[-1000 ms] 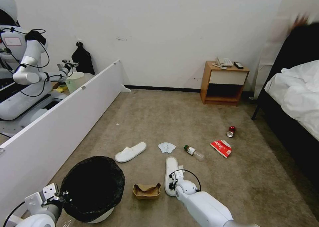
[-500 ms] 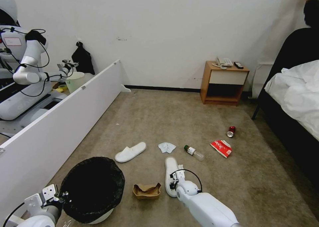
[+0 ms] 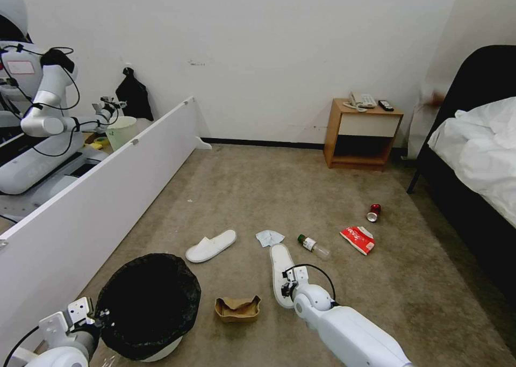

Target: Pick up the trash bin, then pick up the garbage from the floor and place it into the trash bin.

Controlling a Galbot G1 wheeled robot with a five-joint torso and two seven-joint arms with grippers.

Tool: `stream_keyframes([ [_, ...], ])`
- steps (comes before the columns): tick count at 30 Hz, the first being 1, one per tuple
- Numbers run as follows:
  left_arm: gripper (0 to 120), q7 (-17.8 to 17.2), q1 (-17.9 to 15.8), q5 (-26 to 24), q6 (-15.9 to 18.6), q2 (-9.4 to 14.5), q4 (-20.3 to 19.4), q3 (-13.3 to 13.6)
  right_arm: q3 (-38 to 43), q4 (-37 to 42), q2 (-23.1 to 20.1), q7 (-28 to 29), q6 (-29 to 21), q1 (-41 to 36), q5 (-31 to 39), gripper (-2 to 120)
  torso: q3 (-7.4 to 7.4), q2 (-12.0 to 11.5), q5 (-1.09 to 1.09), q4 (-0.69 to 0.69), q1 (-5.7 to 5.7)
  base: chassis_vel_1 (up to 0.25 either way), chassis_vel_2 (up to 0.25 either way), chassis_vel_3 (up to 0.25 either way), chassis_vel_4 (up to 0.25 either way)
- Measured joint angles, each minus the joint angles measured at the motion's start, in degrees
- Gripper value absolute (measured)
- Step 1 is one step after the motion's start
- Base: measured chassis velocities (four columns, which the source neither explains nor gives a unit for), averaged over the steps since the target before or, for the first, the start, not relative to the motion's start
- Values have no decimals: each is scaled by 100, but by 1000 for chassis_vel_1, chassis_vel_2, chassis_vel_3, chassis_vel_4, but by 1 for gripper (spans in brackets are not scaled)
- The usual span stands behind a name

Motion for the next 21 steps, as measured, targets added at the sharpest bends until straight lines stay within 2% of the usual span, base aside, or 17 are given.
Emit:
stream_keyframes([
  [11,1,-6,-13,29,8,-12,23,30,84,690,-588,101,-38,-121,59,0,0,0,-1,-1,0,0,0,0,0],
  [20,1,-5,-44,43,7,-20,46,55,104,914,-864,110,-17,-139,17,0,0,0,0,0,0,0,0,0,0],
  [21,1,-4,-57,47,5,-27,50,62,113,1035,-1004,111,-13,-140,14,0,0,0,0,-1,0,0,0,0,0],
])
